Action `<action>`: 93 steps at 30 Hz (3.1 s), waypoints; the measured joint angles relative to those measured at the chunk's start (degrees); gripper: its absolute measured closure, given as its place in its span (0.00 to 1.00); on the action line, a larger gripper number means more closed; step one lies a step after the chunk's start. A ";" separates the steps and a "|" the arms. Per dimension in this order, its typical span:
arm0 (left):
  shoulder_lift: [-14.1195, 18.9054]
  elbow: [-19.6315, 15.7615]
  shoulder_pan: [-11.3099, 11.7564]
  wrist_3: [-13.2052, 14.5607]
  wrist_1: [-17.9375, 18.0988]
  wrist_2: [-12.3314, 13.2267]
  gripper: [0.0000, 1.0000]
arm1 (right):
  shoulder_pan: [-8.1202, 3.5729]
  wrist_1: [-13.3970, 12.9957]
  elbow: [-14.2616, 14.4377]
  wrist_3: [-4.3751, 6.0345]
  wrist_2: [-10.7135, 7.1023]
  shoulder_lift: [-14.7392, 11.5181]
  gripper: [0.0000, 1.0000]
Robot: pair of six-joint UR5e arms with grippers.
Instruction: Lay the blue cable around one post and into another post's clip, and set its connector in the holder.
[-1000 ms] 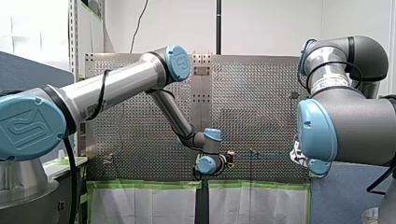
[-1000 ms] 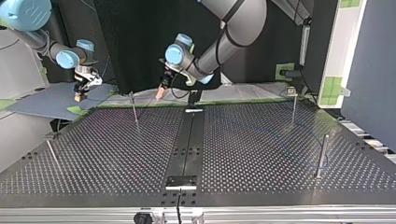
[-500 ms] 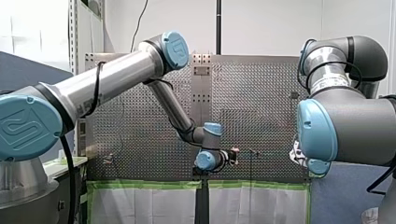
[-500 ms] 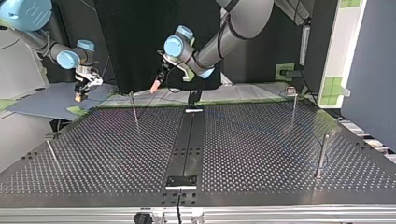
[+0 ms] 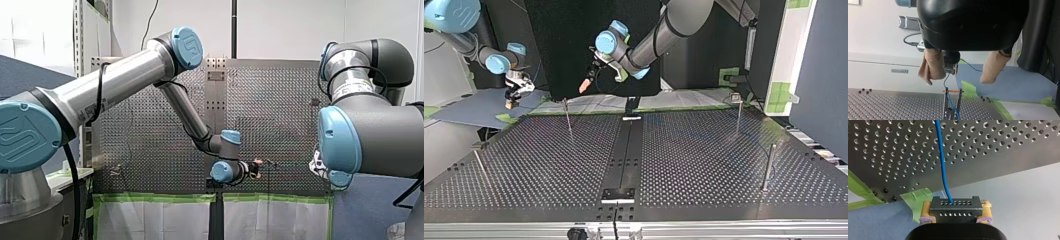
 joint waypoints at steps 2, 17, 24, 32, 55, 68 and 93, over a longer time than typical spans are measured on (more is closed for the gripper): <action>0.00 -0.01 -0.03 -0.02 0.00 -0.10 0.00 | 0.00 0.00 -0.01 0.07 -0.02 0.00 0.93; 0.01 -0.01 -0.08 -0.17 -0.17 -0.29 0.00 | 0.01 0.33 0.01 0.13 0.13 0.00 0.93; 0.00 -0.01 -0.08 -0.27 -0.18 -0.31 0.00 | 0.15 0.35 0.00 0.13 0.14 0.00 0.93; -0.01 -0.01 -0.05 -0.36 -0.15 -0.39 0.00 | 0.20 0.49 0.00 0.13 0.14 0.00 0.93; -0.01 -0.01 0.29 -0.47 -0.11 -0.40 0.00 | 0.26 0.57 0.04 0.13 0.23 0.00 0.93; -0.01 -0.01 0.49 -0.48 -0.18 -0.74 0.00 | 0.25 0.48 0.00 0.14 0.23 0.00 0.93; 8.98 -9.08 2.06 -0.40 3.96 -10.59 0.00 | 0.40 0.43 0.03 0.55 0.16 0.00 0.93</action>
